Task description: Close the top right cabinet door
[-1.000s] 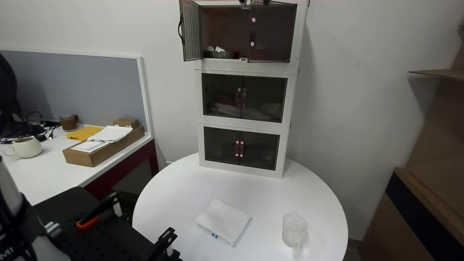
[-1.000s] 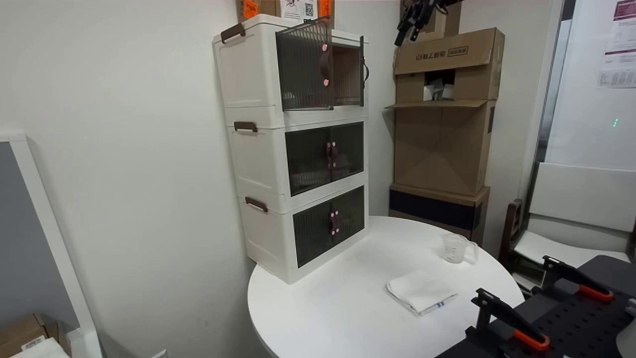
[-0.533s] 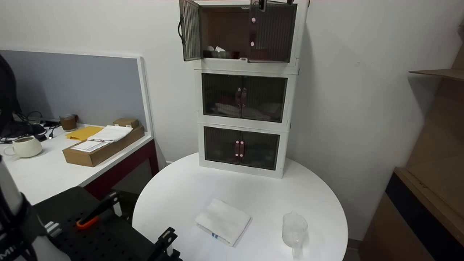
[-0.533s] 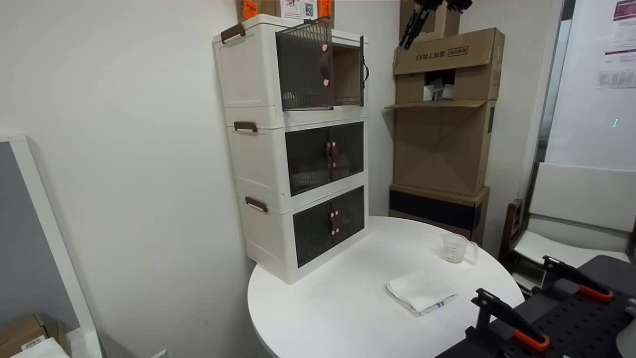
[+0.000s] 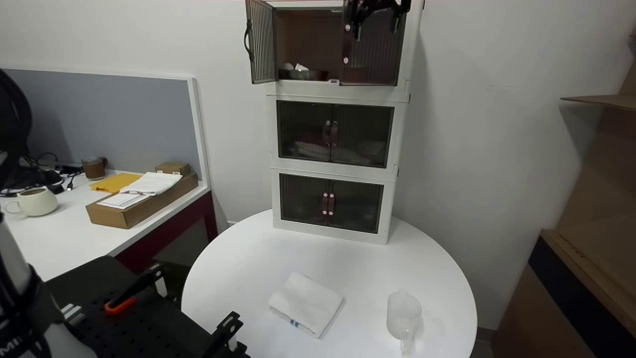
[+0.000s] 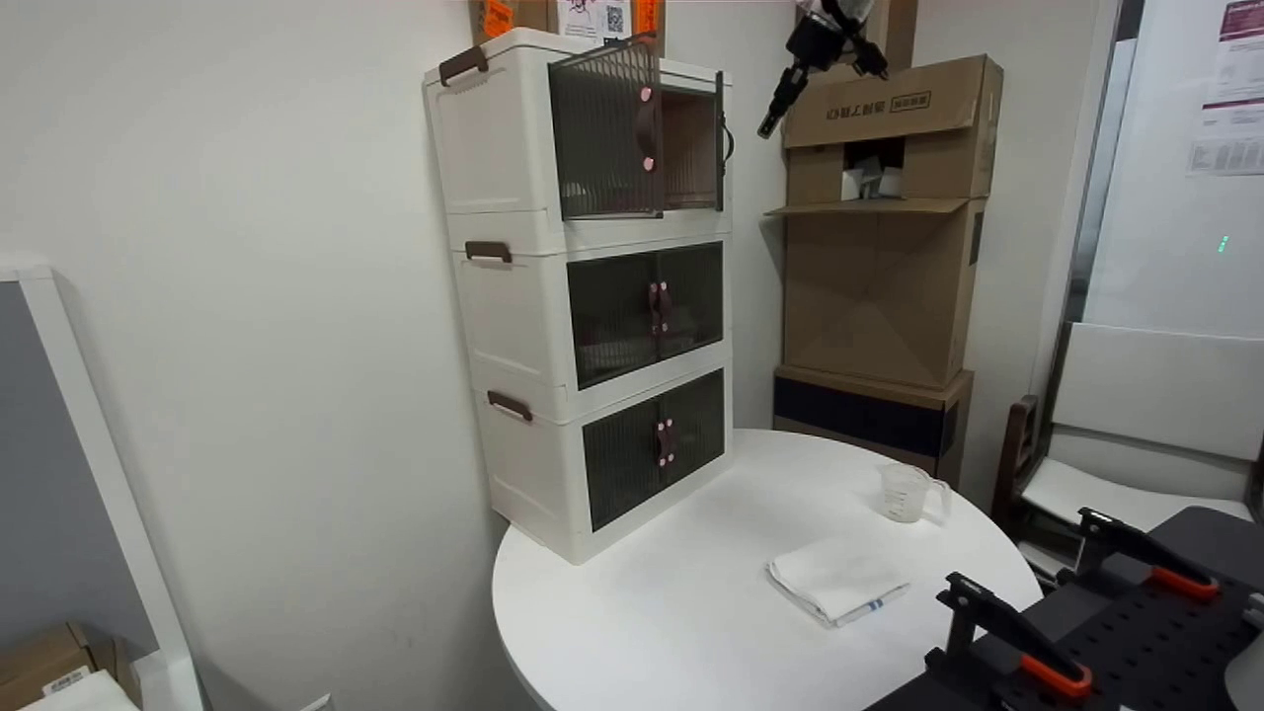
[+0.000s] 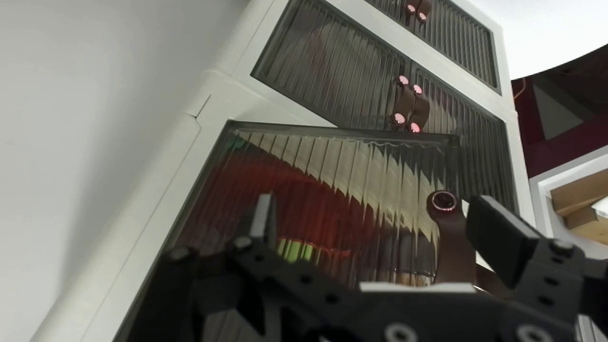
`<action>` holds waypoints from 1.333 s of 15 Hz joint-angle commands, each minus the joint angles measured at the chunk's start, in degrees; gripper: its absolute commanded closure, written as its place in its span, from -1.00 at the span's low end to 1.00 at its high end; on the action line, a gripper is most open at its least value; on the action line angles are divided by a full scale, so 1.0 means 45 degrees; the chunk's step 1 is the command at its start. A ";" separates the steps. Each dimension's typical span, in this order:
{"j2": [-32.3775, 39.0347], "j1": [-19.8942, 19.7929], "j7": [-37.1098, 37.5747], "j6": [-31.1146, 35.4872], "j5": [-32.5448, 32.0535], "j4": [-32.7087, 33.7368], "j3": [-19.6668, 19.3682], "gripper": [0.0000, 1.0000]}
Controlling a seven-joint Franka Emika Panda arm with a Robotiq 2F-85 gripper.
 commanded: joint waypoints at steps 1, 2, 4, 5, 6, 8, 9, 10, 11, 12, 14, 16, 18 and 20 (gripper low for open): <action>0.0083 -0.0115 0.0032 -0.0029 -0.0015 0.0106 0.0138 -1.00; -0.0637 -0.0020 0.0276 0.0453 -0.0673 -0.0807 0.0026 -1.00; -0.1631 0.0063 0.1237 0.0906 -0.1632 -0.2200 -0.0142 -1.00; -0.1991 0.0086 0.1387 0.1369 -0.1715 -0.2799 -0.0119 -1.00; -0.2289 0.0124 0.1569 0.1849 -0.1830 -0.3282 -0.0109 -1.00; -0.2708 0.0244 0.1858 0.2490 -0.1977 -0.3897 -0.0096 -1.00; -0.2912 0.0342 0.1854 0.2963 -0.1915 -0.4277 -0.0082 -1.00; -0.3070 0.0449 0.1820 0.3264 -0.1858 -0.4526 -0.0087 -1.00; -0.3097 0.0550 0.1825 0.3485 -0.1799 -0.4607 -0.0102 -1.00; -0.3114 0.0661 0.1672 0.3609 -0.1584 -0.4673 -0.0141 -1.00; -0.2977 0.0868 0.1492 0.3985 -0.1313 -0.4602 -0.0200 -1.00; -0.2671 0.1044 0.1319 0.4403 -0.0973 -0.4308 -0.0211 -1.00; -0.2244 0.1159 0.1262 0.4765 -0.0632 -0.3824 -0.0209 -1.00; -0.1761 0.1207 0.1194 0.4988 -0.0177 -0.3244 -0.0204 -1.00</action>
